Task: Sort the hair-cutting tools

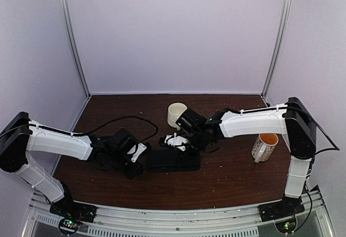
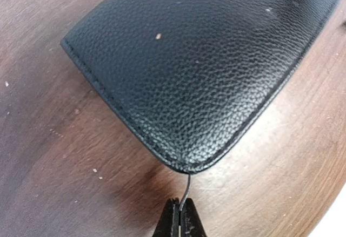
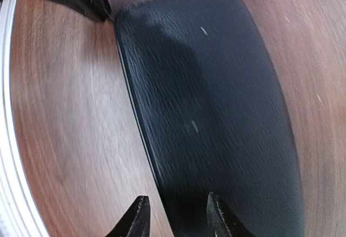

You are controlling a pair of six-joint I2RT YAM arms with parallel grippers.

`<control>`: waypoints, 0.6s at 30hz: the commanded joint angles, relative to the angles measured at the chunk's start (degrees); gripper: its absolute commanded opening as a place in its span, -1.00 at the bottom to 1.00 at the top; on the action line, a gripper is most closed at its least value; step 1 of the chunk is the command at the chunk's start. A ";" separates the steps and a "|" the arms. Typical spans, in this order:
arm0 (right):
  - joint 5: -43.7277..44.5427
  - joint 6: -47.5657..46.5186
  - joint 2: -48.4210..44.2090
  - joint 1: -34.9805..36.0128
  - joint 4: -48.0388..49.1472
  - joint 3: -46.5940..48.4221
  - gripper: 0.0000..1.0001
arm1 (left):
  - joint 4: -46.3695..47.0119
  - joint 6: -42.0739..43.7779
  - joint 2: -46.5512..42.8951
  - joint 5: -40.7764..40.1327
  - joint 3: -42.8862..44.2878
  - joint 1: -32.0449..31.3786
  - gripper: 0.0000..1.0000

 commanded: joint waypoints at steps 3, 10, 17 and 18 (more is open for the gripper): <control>-3.14 -2.66 -4.82 -6.48 -6.41 0.13 -0.19 | -0.56 1.23 1.12 -2.74 0.47 2.49 -1.00; 9.81 -0.50 5.48 -10.00 -5.96 8.97 -0.17 | -1.40 3.27 4.52 -3.89 3.26 4.65 -1.00; -5.23 -2.27 7.68 -10.27 -10.72 8.11 -0.10 | -2.29 3.45 5.66 -5.80 6.59 6.80 -1.00; -6.72 -2.42 6.76 -10.24 -10.26 5.70 -0.10 | -2.17 3.66 6.28 -6.07 7.23 7.04 -1.00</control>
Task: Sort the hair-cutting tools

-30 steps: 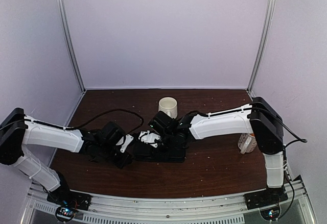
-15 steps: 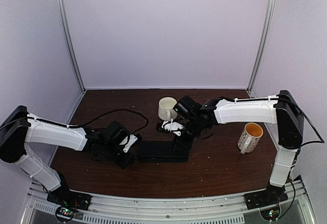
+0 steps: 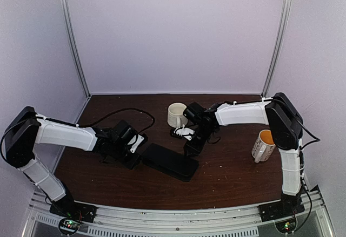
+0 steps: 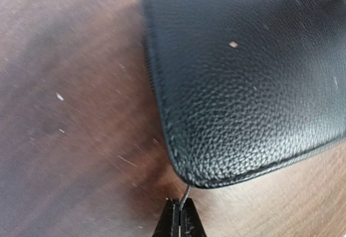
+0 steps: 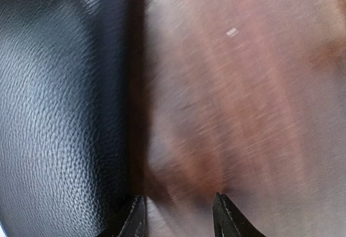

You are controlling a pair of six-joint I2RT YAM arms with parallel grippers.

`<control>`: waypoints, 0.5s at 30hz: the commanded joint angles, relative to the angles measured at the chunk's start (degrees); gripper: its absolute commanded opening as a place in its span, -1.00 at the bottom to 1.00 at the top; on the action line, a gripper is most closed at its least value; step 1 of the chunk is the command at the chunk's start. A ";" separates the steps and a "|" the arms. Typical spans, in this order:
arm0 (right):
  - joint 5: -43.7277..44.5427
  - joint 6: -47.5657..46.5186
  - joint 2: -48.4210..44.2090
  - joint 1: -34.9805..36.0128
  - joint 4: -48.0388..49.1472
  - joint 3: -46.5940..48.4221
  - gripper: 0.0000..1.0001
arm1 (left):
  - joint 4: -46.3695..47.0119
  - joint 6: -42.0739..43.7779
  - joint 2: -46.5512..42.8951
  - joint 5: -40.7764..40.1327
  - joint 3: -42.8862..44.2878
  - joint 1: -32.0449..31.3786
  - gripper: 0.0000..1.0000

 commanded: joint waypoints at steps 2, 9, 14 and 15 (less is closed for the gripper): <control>-11.03 -1.58 -5.07 0.17 -2.64 -7.24 -0.10 | -0.22 2.12 2.95 -2.41 4.43 1.40 -1.00; -12.09 -9.01 -9.84 3.74 -4.50 -13.74 -0.08 | 0.79 5.49 8.16 -1.42 10.09 1.63 -1.00; -7.61 -16.03 -19.87 4.53 1.73 -19.80 -0.02 | 2.29 6.82 9.31 -1.02 11.31 2.15 -1.00; -7.08 -17.82 -21.55 4.94 2.53 -20.60 0.01 | 2.53 6.90 9.68 -0.75 11.59 2.45 -1.00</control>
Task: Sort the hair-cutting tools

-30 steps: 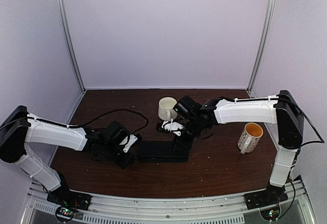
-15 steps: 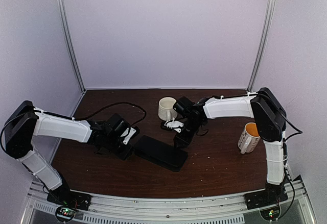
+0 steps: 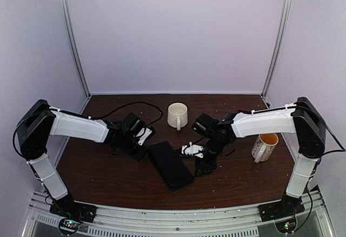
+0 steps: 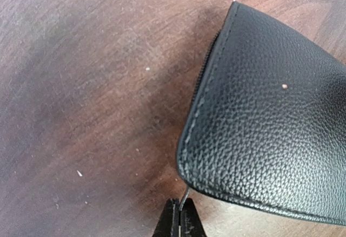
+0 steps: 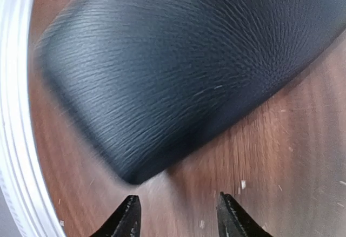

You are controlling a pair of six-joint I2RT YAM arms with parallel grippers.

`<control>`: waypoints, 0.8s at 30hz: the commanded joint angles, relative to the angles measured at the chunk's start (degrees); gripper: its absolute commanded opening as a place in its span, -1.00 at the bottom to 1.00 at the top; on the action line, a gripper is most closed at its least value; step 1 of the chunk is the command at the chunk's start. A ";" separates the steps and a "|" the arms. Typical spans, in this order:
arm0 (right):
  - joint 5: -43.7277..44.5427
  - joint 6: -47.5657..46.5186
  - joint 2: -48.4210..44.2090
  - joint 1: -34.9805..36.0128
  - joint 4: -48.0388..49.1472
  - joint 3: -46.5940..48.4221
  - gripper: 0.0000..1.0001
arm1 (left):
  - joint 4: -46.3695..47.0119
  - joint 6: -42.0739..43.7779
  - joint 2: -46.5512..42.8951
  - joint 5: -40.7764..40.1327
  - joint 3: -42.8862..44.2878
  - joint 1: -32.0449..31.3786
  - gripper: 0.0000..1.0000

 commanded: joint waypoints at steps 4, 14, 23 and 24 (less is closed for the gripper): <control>9.78 -15.17 -10.86 5.81 5.39 -3.61 0.04 | 2.95 2.69 2.35 2.02 2.77 1.56 -1.00; 14.57 -24.74 -8.31 15.25 8.82 -4.41 0.07 | 2.10 3.80 3.99 3.41 4.14 1.60 -1.00; 22.15 -18.24 -2.26 19.34 18.27 -3.58 0.08 | 1.71 3.92 4.05 3.87 4.32 1.60 -1.00; 24.38 -16.77 -0.62 19.61 18.78 -2.52 0.08 | 1.63 3.98 4.05 3.91 4.40 1.60 -1.00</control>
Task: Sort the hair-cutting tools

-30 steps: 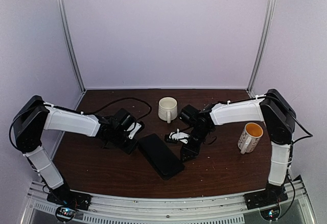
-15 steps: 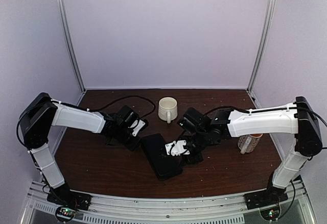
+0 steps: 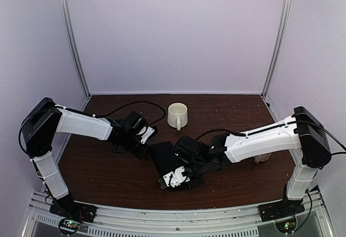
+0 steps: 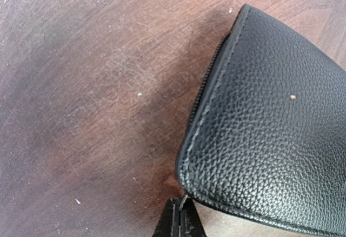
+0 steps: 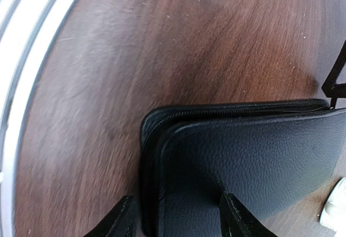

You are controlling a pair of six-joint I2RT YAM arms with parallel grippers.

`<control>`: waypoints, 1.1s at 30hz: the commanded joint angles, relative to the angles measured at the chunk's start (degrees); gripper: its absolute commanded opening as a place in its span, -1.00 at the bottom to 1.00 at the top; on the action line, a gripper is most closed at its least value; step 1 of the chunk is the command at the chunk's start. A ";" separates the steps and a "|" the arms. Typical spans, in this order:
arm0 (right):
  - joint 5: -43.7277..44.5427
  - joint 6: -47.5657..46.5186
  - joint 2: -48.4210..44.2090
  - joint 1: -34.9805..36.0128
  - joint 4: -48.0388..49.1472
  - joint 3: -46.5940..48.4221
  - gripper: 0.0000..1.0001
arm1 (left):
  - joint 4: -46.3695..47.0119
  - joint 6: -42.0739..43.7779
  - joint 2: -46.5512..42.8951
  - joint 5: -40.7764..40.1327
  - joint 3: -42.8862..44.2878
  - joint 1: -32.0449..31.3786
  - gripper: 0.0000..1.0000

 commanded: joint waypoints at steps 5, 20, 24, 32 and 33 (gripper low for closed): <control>11.75 9.02 8.35 1.59 5.41 3.77 0.05 | -0.03 0.84 0.16 2.01 1.42 0.33 -1.00; 9.16 20.75 16.05 -2.61 -0.64 11.35 -0.16 | -1.28 -8.72 -8.04 6.93 -8.05 -5.51 -1.00; 9.35 23.31 16.55 -3.27 -0.96 13.09 -0.16 | -1.01 -10.63 -7.26 8.26 -7.95 -9.38 -1.00; 7.85 26.61 16.01 -3.49 -1.84 14.07 -0.15 | 1.54 -14.67 -9.05 9.90 -9.40 -12.01 -1.00; 7.90 26.58 15.85 -3.45 -2.11 14.09 -0.15 | 1.07 -14.60 -9.58 9.61 -9.65 -12.05 -1.00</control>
